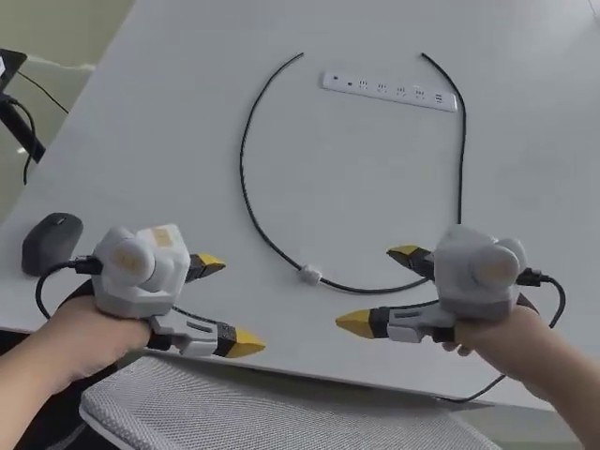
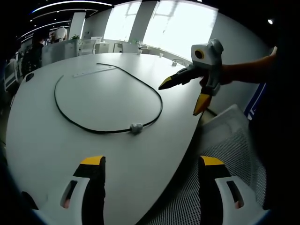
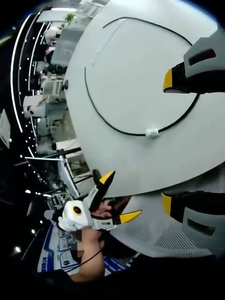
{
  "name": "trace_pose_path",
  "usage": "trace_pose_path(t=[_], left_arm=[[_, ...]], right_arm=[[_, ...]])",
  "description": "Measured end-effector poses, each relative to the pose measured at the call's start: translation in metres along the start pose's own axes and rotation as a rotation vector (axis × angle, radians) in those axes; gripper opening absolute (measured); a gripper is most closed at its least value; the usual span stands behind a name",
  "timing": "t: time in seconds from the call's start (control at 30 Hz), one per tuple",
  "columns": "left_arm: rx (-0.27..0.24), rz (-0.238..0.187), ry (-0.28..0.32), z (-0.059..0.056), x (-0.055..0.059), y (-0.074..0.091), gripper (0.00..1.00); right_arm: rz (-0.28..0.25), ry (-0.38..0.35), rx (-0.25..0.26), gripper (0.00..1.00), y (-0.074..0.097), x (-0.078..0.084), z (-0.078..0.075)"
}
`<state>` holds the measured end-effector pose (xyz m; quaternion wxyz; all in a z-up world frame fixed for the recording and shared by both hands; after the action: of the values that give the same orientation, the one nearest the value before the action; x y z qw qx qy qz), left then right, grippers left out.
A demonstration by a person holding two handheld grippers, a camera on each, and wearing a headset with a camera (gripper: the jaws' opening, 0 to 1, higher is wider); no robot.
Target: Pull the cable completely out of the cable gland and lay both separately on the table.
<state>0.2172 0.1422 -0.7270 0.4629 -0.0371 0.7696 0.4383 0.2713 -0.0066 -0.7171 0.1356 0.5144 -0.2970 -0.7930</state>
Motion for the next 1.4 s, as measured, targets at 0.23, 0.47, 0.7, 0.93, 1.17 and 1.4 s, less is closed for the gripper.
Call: trace_pose_path(t=[0.23, 0.47, 0.7, 0.93, 1.17, 1.4], left_arm=[[-0.010, -0.005, -0.015, 0.002, 0.000, -0.002, 0.81], [-0.018, -0.018, -0.016, 0.004, -0.002, -0.004, 0.82], [-0.030, -0.037, -0.015, 0.009, -0.005, -0.004, 0.82], [-0.039, -0.037, -0.020, 0.010, -0.003, -0.007, 0.82], [-0.043, -0.040, -0.013, 0.007, -0.003, -0.006, 0.82], [-0.045, -0.034, -0.014, 0.005, -0.002, -0.008, 0.81]], right_arm=[[0.028, -0.033, -0.020, 0.83, -0.013, 0.001, -0.009], [0.063, -0.035, -0.033, 0.76, -0.025, 0.001, -0.020], [0.104, -0.021, -0.051, 0.67, -0.042, 0.001, -0.026], [0.168, -0.008, -0.057, 0.57, -0.057, 0.008, -0.031], [0.207, -0.004, -0.063, 0.49, -0.065, 0.012, -0.035], [0.245, 0.017, -0.079, 0.41, -0.076, 0.013, -0.035]])
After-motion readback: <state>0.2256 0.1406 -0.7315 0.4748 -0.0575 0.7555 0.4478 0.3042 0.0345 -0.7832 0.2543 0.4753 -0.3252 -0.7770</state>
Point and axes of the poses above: the centre of the closed fingertips' face, and the gripper's own axes: y roughly backward along the fingers, z roughly to its left, x roughly out of its underside, the point moved 2 cm from there along y, roughly backward along the fingers, and after that the axes turned 9 degrees about -x, right-handed, at the moved point
